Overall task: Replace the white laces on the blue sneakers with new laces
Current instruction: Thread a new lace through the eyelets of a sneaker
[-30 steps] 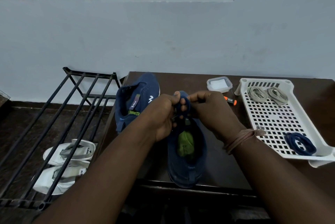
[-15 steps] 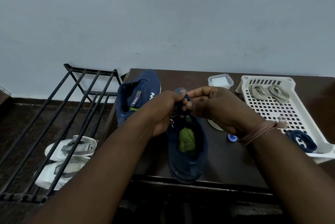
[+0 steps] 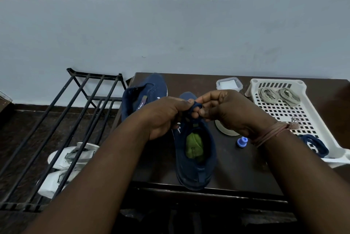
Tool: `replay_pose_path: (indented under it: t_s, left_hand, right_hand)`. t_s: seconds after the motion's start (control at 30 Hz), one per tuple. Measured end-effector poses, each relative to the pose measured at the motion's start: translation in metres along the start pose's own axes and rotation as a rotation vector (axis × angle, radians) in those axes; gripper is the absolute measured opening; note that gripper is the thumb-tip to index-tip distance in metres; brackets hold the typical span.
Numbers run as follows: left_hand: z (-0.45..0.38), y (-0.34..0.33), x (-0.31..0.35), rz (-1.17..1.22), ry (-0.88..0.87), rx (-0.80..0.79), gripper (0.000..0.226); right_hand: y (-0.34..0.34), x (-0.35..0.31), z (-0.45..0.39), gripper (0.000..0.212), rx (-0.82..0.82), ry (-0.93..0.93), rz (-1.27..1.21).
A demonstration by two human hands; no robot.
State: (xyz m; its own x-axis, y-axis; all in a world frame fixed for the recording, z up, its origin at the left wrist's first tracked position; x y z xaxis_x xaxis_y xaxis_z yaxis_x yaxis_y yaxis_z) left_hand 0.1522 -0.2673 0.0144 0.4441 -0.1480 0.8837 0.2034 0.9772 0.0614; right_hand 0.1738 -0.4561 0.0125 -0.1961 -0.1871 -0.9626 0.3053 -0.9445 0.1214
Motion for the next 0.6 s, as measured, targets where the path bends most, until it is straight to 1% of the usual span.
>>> replay_pose_path:
  t_s: [0.1, 0.17, 0.3, 0.4, 0.47, 0.53, 0.6]
  left_hand:
    - [0.000, 0.003, -0.001, 0.056, 0.068, -0.032, 0.023]
    - [-0.001, 0.008, -0.002, 0.112, 0.093, -0.017, 0.020]
    - [-0.002, 0.018, -0.007, -0.060, 0.027, 0.000, 0.024]
    - [-0.002, 0.019, -0.006, -0.134, -0.018, 0.050, 0.020]
    - [-0.003, 0.019, -0.007, -0.156, -0.040, 0.085, 0.016]
    - [-0.004, 0.019, -0.008, -0.171, -0.048, 0.124, 0.011]
    - [-0.005, 0.020, -0.008, -0.180, -0.048, 0.108, 0.010]
  right_hand:
    - [0.004, -0.004, 0.004, 0.022, 0.026, 0.018, 0.091]
    - [0.006, -0.005, 0.006, 0.021, 0.020, 0.018, 0.109]
    - [0.000, -0.007, 0.008, 0.019, 0.000, 0.010, 0.068]
    - [0.001, -0.006, 0.005, 0.031, -0.032, 0.077, 0.168]
    - [0.000, -0.007, 0.006, 0.034, -0.052, 0.133, 0.258]
    - [-0.003, -0.009, 0.009, 0.029, -0.051, 0.194, 0.340]
    - [-0.005, -0.011, 0.011, 0.019, -0.038, 0.229, 0.379]
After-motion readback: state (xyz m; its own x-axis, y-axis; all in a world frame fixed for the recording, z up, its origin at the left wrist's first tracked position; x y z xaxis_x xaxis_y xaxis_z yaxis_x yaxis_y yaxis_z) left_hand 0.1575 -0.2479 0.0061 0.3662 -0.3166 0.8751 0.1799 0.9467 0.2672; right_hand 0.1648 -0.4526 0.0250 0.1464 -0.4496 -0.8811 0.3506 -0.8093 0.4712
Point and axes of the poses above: each hand's wrist, its own z-axis away from the middle knuckle, its own y-axis out of the back of the hand, x = y × z, the point moved 1 cm from there along -z, towards the middle knuckle, and after that the axes turned 7 degrees about x, right-handed, at the moved point
